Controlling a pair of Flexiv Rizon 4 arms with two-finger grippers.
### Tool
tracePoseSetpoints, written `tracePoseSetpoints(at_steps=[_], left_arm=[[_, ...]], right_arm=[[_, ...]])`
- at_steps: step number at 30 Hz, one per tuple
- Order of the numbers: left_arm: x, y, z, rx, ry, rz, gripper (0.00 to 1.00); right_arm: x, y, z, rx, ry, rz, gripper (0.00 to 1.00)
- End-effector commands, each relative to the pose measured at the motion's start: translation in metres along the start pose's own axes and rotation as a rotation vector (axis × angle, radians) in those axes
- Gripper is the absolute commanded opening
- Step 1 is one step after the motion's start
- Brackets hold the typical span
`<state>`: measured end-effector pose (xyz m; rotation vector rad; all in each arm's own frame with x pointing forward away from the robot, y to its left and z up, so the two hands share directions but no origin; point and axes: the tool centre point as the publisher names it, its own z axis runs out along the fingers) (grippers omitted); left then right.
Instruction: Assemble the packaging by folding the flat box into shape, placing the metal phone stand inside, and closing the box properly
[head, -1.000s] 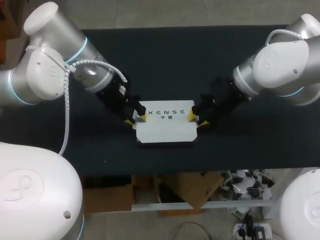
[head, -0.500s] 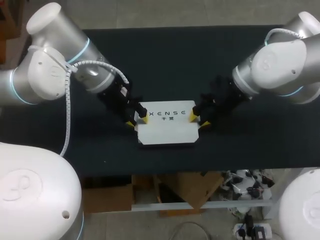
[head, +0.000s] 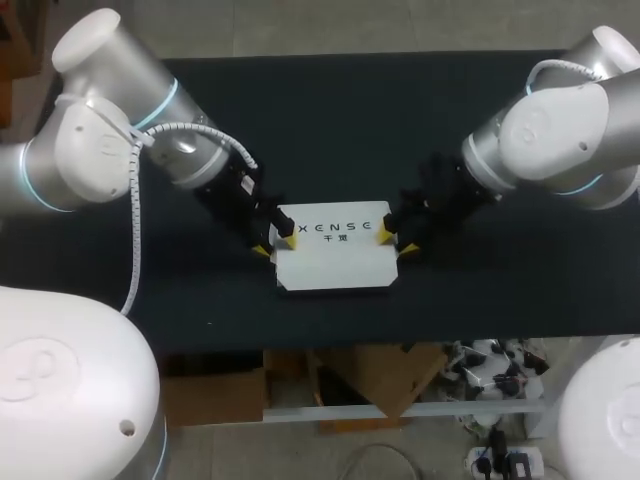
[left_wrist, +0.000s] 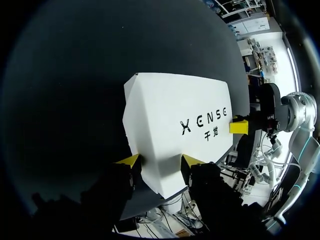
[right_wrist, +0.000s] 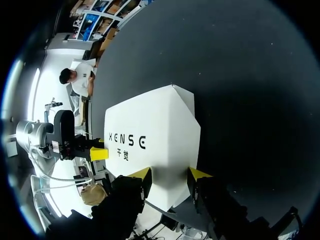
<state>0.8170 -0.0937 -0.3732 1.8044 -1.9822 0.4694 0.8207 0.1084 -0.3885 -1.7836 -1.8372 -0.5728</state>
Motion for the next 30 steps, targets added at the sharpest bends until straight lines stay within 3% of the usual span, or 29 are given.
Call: tracePoseSetpoints(at_steps=[1, 30], left_arm=[[-0.001, 0.000, 0.005, -0.010, 0.016, -0.006, 0.52], [0.011, -0.007, 0.003, -0.093, 0.063, -0.149, 0.52]], right_arm=[[-0.001, 0.002, 0.004, 0.002, 0.009, -0.001, 0.48], [0.007, 0.003, -0.001, 0.040, 0.041, 0.073, 0.47]])
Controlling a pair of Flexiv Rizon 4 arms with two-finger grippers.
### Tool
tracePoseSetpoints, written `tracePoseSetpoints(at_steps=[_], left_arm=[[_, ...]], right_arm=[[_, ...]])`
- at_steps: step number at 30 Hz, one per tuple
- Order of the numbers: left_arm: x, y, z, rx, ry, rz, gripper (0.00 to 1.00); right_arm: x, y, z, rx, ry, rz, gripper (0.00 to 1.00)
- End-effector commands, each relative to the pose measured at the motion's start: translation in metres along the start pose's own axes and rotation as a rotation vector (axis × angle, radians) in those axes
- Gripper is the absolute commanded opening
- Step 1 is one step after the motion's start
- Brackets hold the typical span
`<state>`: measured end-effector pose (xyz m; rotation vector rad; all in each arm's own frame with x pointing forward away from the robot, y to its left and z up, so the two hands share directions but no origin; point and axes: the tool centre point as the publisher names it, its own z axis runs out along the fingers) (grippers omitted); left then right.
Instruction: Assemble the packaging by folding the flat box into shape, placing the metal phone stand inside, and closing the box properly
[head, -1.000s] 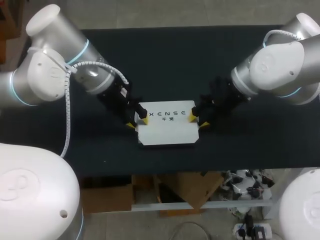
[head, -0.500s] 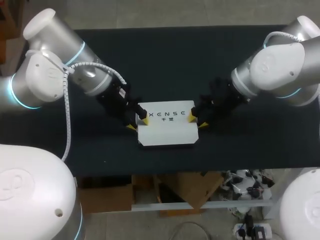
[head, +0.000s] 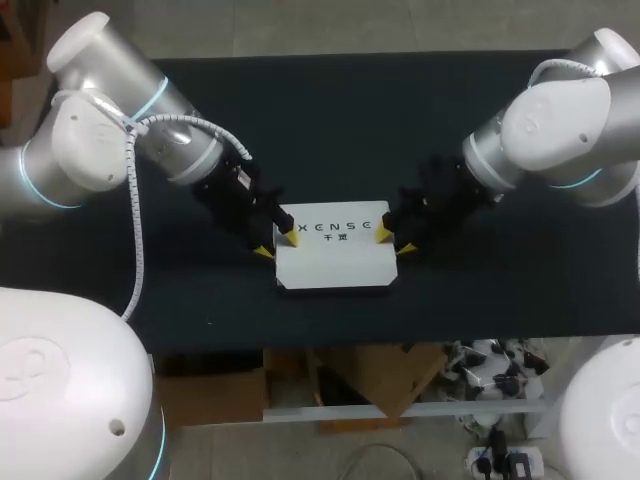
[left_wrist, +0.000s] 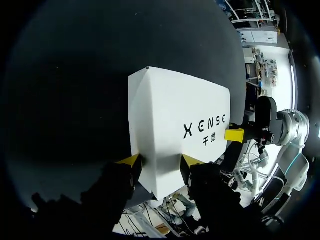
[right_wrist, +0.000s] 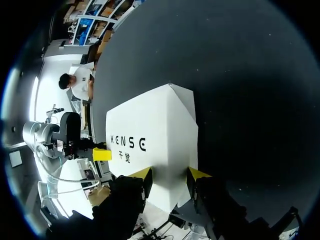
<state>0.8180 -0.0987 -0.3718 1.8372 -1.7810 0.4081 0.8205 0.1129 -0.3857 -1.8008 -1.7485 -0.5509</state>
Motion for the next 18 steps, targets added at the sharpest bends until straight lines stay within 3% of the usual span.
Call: tracePoseSetpoints(at_steps=[1, 18], left_arm=[[0.0074, -0.0051, 0.0015, -0.017, -0.018, -0.011, 0.52], [0.0120, -0.0086, -0.0030, -0.054, -0.027, -0.070, 0.51]], right_arm=[[0.0018, 0.0037, -0.0021, 0.019, 0.008, 0.009, 0.47], [0.0071, 0.0074, -0.0101, 0.049, 0.016, 0.042, 0.47]])
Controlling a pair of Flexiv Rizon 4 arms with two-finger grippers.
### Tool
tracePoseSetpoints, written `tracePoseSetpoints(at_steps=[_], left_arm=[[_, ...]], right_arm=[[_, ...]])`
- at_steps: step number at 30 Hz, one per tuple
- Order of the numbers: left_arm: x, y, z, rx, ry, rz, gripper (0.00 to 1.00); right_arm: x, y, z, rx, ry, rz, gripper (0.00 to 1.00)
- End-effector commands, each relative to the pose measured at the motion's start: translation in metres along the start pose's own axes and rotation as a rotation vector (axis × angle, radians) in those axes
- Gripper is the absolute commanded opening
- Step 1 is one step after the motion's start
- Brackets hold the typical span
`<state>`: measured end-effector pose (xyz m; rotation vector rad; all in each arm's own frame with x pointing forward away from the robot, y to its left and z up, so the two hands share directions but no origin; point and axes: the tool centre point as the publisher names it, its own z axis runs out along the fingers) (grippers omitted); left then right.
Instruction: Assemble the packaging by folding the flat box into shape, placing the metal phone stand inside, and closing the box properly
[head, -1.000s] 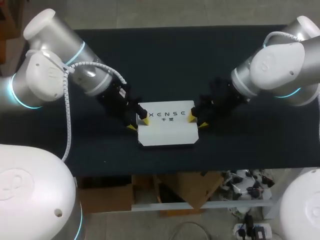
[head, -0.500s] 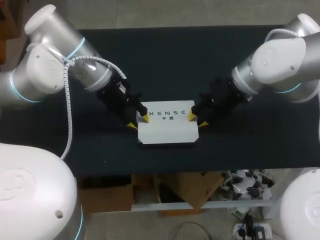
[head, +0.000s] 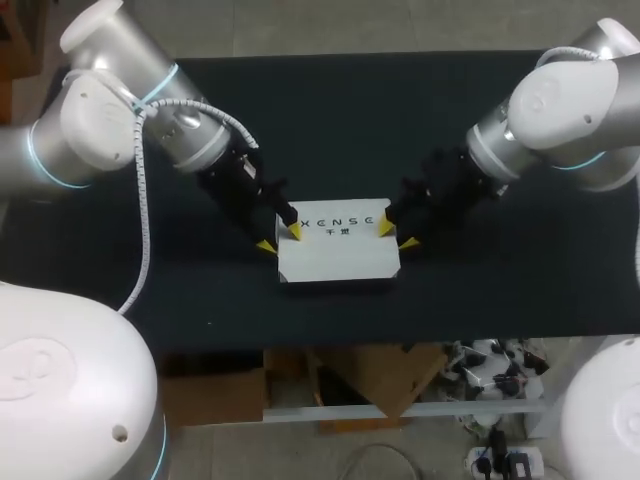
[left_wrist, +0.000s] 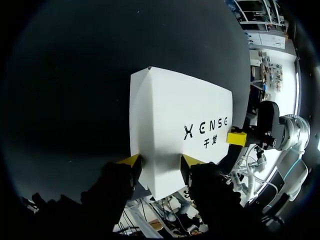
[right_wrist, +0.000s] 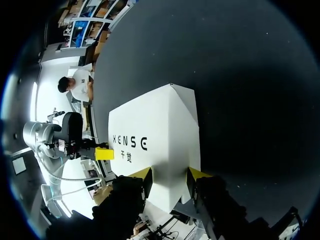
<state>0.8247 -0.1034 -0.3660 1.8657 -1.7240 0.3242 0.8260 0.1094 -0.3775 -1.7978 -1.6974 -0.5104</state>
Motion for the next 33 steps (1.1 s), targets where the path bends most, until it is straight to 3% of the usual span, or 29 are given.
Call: tracePoseSetpoints(at_steps=[1, 33], left_arm=[[0.005, -0.003, 0.000, -0.008, -0.010, -0.008, 0.51], [0.010, -0.008, -0.007, -0.053, -0.017, -0.103, 0.53]], right_arm=[[0.005, 0.003, -0.002, 0.014, 0.000, 0.003, 0.47], [0.016, 0.008, -0.007, 0.071, -0.024, 0.063, 0.47]])
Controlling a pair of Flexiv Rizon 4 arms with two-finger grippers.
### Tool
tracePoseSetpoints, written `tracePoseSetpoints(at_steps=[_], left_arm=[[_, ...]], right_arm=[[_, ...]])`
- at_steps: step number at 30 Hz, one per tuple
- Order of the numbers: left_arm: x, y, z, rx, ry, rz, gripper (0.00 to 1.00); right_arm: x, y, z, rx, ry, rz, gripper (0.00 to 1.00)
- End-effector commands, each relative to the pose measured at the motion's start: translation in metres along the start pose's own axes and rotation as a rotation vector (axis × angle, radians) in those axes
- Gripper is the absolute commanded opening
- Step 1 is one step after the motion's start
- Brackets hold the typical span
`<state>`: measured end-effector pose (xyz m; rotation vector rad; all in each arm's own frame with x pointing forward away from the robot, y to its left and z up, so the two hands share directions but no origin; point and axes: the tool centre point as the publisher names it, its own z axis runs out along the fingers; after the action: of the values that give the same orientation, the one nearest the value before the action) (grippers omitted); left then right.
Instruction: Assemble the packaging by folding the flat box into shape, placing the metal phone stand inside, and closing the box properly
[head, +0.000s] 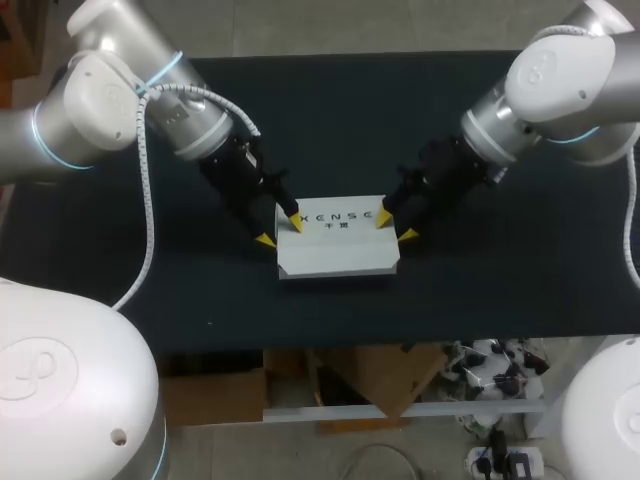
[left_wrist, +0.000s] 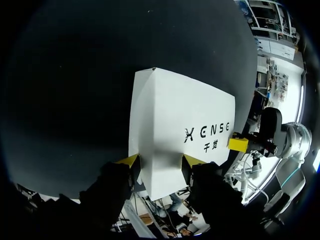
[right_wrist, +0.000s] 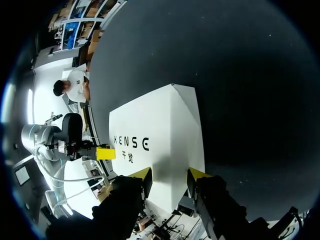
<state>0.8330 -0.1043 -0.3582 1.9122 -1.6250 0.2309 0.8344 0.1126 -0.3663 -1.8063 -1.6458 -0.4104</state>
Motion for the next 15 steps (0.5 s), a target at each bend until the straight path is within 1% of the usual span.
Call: tracePoseSetpoints(at_steps=[1, 8, 15], left_arm=[[0.0049, -0.0009, -0.0001, -0.004, -0.006, -0.007, 0.53], [0.0084, -0.0003, -0.0032, -0.011, -0.003, -0.021, 0.51], [0.0116, -0.0010, -0.0062, -0.028, -0.002, -0.037, 0.55]], right_arm=[[0.0058, 0.0014, -0.0001, 0.006, -0.009, 0.002, 0.47], [0.0088, 0.0019, -0.0019, 0.009, -0.015, 0.008, 0.47], [0.0098, 0.0026, -0.0040, 0.012, -0.012, 0.014, 0.47]])
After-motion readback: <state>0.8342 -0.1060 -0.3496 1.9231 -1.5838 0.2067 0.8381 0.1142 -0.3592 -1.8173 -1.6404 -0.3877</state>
